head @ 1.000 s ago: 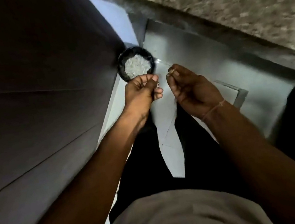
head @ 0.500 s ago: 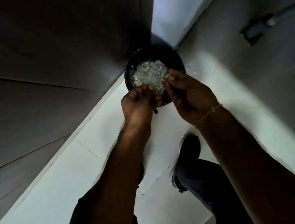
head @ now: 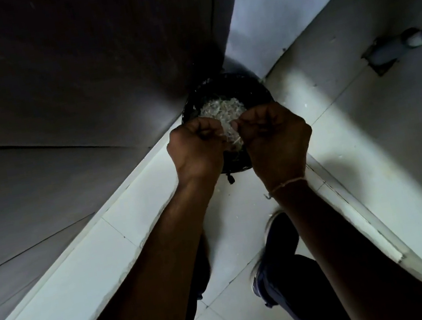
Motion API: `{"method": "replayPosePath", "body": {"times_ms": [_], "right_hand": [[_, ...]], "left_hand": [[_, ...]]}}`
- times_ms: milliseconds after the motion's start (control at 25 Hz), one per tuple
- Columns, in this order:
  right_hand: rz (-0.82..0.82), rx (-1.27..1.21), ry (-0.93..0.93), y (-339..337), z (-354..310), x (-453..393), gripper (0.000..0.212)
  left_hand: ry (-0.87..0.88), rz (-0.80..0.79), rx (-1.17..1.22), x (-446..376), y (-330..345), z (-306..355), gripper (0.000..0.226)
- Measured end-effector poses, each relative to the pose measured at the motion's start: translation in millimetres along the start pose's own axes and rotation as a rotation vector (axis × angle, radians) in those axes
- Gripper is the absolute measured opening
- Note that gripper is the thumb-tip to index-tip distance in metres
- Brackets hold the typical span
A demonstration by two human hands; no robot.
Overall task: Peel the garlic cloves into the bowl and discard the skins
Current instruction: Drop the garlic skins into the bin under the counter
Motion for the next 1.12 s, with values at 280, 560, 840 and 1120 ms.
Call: {"method": "replayPosePath", "body": {"times_ms": [280,560,840,1120], "right_hand": [[-0.084,0.111,-0.317,-12,-56,3,0.037],[-0.297,0.375,-0.382,-1,-54,15,0.033],[-0.292,0.562,-0.325,-19,-33,7,0.034],[-0.248,0.464,-0.341,-21,-19,15,0.033]], "left_hand": [[-0.028,-0.012,0.127,4,-1,0,0.007],[-0.032,-0.19,0.178,12,13,10,0.018],[-0.011,-0.239,0.217,22,19,18,0.016],[-0.003,-0.135,0.052,22,15,-4,0.021]]}}
Point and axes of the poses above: each hand's wrist, its own x-axis away from the middle knuckle, its own y-axis out of the palm, z = x × y, the point moved 5 cm from there along -x, towards the middle knuckle, and after that the axes turned 6 degrees about -y, right-handed, at the moved point
